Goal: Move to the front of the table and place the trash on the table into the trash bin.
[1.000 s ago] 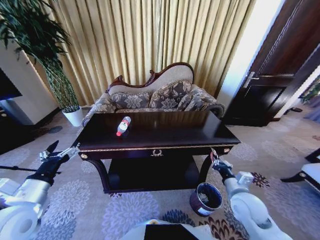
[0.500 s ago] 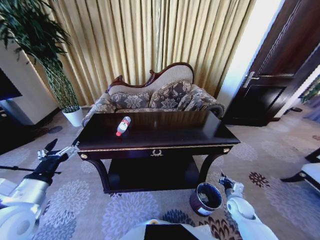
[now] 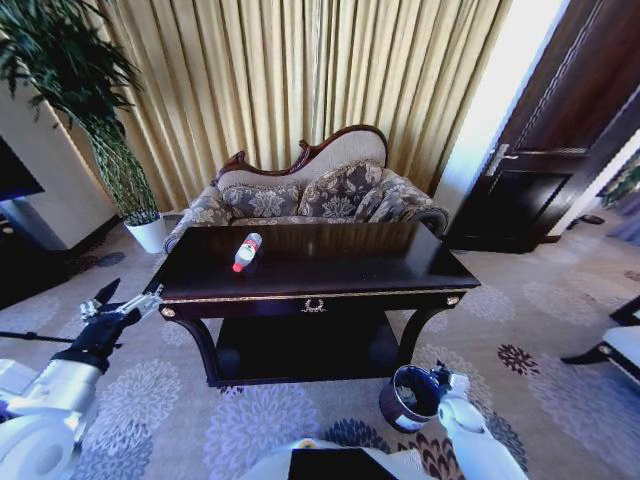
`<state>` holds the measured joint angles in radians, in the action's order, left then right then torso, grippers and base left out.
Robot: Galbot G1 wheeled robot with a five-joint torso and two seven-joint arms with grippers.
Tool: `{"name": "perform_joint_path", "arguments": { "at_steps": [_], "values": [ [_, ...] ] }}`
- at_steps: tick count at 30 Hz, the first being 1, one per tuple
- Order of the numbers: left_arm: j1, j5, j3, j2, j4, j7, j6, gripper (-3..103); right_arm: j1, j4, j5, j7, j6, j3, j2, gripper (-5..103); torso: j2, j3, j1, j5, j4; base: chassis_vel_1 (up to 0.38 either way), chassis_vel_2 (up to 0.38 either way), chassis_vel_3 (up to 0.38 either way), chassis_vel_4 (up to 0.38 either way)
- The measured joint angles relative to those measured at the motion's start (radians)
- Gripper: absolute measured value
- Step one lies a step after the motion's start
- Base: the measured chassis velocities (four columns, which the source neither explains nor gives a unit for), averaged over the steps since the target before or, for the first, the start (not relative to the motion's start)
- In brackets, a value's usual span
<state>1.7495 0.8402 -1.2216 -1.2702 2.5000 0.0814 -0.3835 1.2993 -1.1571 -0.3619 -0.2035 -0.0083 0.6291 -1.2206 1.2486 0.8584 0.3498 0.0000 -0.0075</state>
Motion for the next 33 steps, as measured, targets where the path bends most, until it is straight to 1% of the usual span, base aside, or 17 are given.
{"name": "perform_joint_path", "arguments": {
  "at_steps": [1,2,4,6,7,8,9,10,14,15,16,18,23,28,29,30,33],
  "values": [
    [0.002,0.000,0.000,0.000,0.001,0.000,0.001,100,0.001,0.000,0.001,-0.001,0.001,0.001,-0.003,18,0.000,0.000,0.000,-0.0001,0.0000,0.000,0.000,0.000,0.000],
    [0.002,0.000,0.000,0.000,0.001,0.000,0.001,100,0.001,0.000,0.001,-0.001,0.001,0.001,-0.003,18,0.000,0.000,0.000,-0.0001,0.0000,0.000,0.000,0.000,0.000],
    [0.003,-0.001,0.000,0.000,0.001,0.000,0.002,100,0.003,-0.001,0.001,-0.004,0.001,0.005,-0.007,29,0.000,0.000,0.000,-0.0001,0.0000,0.000,0.000,0.000,0.000],
    [0.003,-0.001,0.000,0.000,0.001,0.000,0.002,100,0.003,-0.003,0.001,-0.004,0.001,0.005,-0.007,29,0.000,0.000,0.000,-0.0001,0.0000,0.000,0.000,0.000,0.000],
    [0.003,-0.002,0.001,0.000,0.001,0.000,0.002,100,0.005,-0.006,0.000,-0.005,0.002,0.006,-0.007,34,0.000,0.000,0.000,-0.0002,0.0000,0.000,0.000,0.000,0.000],
    [-0.003,-0.002,0.005,-0.001,0.001,0.000,0.003,100,0.014,-0.023,-0.004,-0.006,0.003,0.010,0.002,51,0.000,0.000,0.000,-0.0001,0.0000,0.000,0.000,0.000,0.000],
    [-0.003,-0.003,0.005,-0.003,0.001,0.000,0.003,100,0.017,-0.026,-0.005,-0.006,0.003,0.011,0.005,56,0.000,0.000,0.000,-0.0001,0.0000,0.000,0.000,0.000,0.000],
    [-0.003,-0.003,0.005,-0.003,0.001,0.000,0.003,100,0.017,-0.026,-0.005,-0.006,0.003,0.011,0.005,56,0.000,0.000,0.000,-0.0001,0.0000,0.000,0.000,0.000,0.000],
    [-0.002,-0.003,0.005,-0.005,0.001,0.000,0.003,100,0.020,-0.030,-0.009,-0.006,0.003,0.011,0.008,67,0.000,0.000,0.000,-0.0001,0.0000,0.000,0.000,0.000,0.000],
    [0.000,-0.003,0.006,-0.006,0.001,0.000,0.003,100,0.022,-0.033,-0.011,-0.006,0.003,0.011,0.009,78,0.000,0.000,0.000,0.0000,0.0000,0.000,0.000,0.000,0.000],
    [0.000,-0.003,0.006,-0.006,0.001,0.000,0.003,100,0.022,-0.035,-0.013,-0.006,0.003,0.011,0.009,78,0.000,0.000,0.000,0.0000,0.0000,0.000,0.000,0.000,0.000],
    [-0.001,-0.003,0.006,-0.005,0.001,0.001,0.003,100,0.023,-0.038,-0.015,-0.005,0.003,0.011,0.009,89,0.000,0.000,0.000,0.0000,0.0000,0.000,0.000,0.000,0.000],
    [-0.010,-0.003,0.006,-0.001,0.001,0.000,0.003,100,0.023,-0.041,-0.019,-0.004,0.000,0.009,0.010,99,0.000,0.000,0.000,0.0000,0.0000,0.000,0.000,0.000,0.000],
    [-0.013,-0.003,0.006,-0.002,0.000,0.000,0.003,100,0.028,-0.049,-0.037,0.000,-0.003,0.008,0.011,100,0.000,0.000,0.000,0.0000,0.0000,0.000,0.000,0.000,0.000],
    [-0.013,-0.003,0.006,-0.003,0.000,0.000,0.003,100,0.038,-0.067,-0.080,0.013,-0.003,0.008,0.010,100,0.000,0.000,0.000,0.0000,0.0001,0.000,0.000,0.000,0.000],
    [-0.013,-0.003,0.006,-0.003,0.000,0.000,0.003,100,0.038,-0.067,-0.080,0.013,-0.003,0.008,0.010,100,0.000,0.000,0.000,0.0000,0.0001,0.000,0.000,0.000,0.000],
    [-0.014,-0.002,0.006,-0.003,-0.001,0.000,0.008,100,0.085,-0.169,-0.206,0.077,-0.004,0.022,0.009,100,0.000,0.000,0.000,0.0002,0.0000,0.000,0.000,0.000,0.000]
  ]
}}
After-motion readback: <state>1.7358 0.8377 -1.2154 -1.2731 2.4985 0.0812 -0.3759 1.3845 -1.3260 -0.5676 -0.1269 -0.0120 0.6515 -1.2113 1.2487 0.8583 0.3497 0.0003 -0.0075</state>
